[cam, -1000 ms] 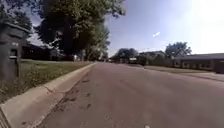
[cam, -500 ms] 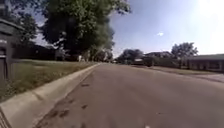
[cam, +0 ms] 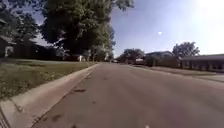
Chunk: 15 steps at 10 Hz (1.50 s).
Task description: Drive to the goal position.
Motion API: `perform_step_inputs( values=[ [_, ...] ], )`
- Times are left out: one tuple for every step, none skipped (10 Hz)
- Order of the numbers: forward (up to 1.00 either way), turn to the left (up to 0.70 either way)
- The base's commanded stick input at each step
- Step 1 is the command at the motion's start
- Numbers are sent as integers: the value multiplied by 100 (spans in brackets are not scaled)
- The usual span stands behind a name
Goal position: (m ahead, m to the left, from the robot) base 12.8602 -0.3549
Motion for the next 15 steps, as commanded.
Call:
perform_step_inputs(
  values=[
    [100, 0],
    [100, 0],
    [100, 0],
    [100, 0],
    [100, 0],
    [100, 0],
    [100, 0],
    [100, 0],
    [100, 0],
    [100, 0],
    [100, 0],
    [100, 0],
    [100, 0],
    [100, 0],
    [100, 0]
  ],
)
